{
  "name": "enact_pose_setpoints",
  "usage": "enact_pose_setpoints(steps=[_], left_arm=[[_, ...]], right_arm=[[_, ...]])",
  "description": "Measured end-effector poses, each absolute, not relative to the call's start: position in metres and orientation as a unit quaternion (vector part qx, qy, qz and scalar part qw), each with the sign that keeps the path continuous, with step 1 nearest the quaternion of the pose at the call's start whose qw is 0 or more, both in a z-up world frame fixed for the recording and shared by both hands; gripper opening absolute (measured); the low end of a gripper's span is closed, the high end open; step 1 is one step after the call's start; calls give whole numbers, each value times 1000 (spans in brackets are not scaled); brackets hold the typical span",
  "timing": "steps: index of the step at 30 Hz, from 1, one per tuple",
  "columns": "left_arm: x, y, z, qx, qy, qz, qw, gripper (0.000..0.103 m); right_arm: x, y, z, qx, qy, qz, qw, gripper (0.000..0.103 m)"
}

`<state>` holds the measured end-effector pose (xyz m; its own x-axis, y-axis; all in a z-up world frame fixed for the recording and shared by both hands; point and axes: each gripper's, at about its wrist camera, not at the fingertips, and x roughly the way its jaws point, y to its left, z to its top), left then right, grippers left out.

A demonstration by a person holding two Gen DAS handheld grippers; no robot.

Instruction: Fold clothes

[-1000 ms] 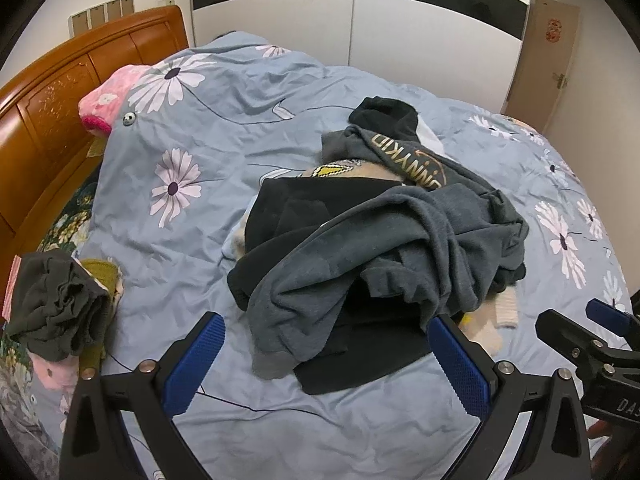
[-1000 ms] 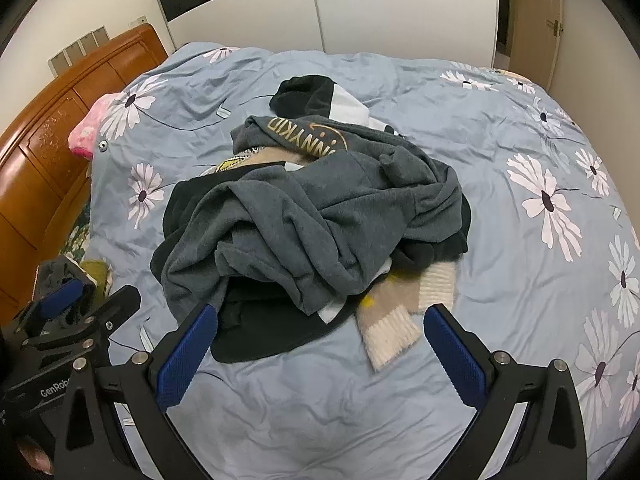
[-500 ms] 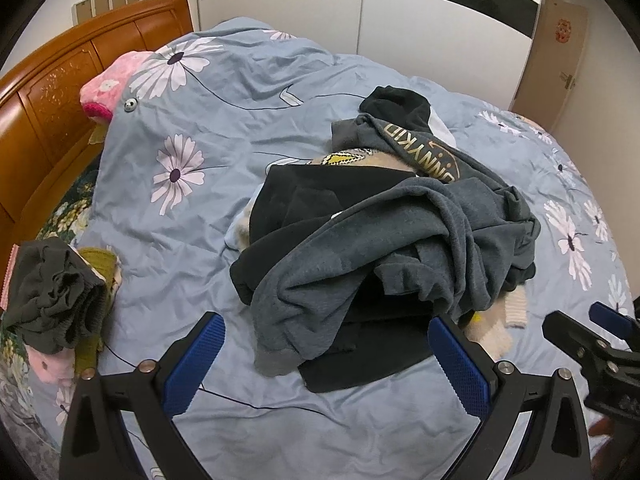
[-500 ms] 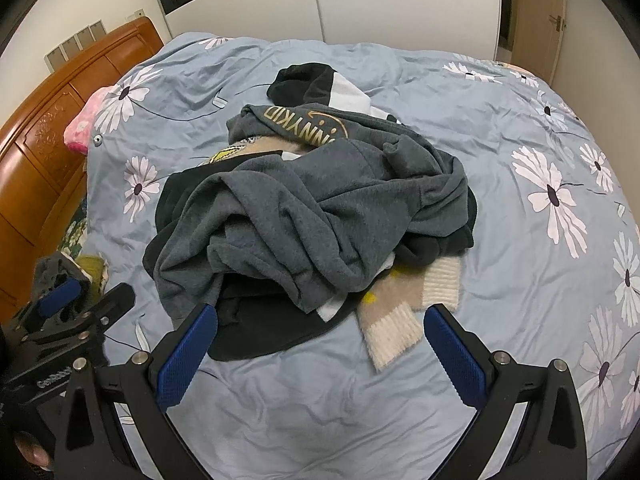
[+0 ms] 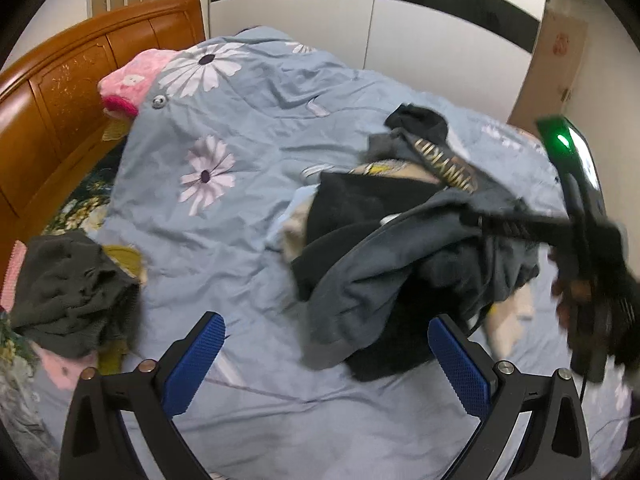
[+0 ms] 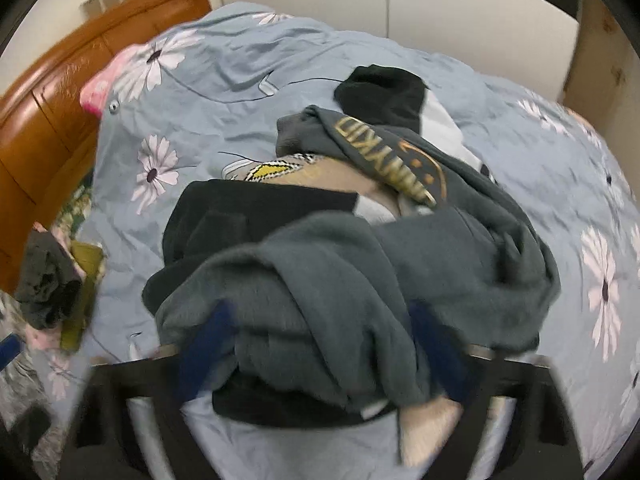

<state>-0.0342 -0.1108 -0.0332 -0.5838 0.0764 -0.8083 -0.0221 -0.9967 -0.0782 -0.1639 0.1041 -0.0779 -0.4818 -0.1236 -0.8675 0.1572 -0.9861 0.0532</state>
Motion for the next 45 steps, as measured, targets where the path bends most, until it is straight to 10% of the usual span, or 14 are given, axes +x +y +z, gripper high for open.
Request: enact_pose_setpoints(steps=[5,24,32,45], left_arm=[[-24,-146,-37,-469,-76,880,-12,103],[-2,-116,15,-458,-125,876,80,102],[17,-117,16,-463,-124,873,86,102],[54,-205,20,-486,-101,868,-15,102]], right_arm=[[-178,120,-79,530,-25,-846,45,10],[18,356,207,276,-112,-946,-129,7],[70,303,227,281,-57,-956,-55,7],[93,15,-56,549,-43,-798,246,7]])
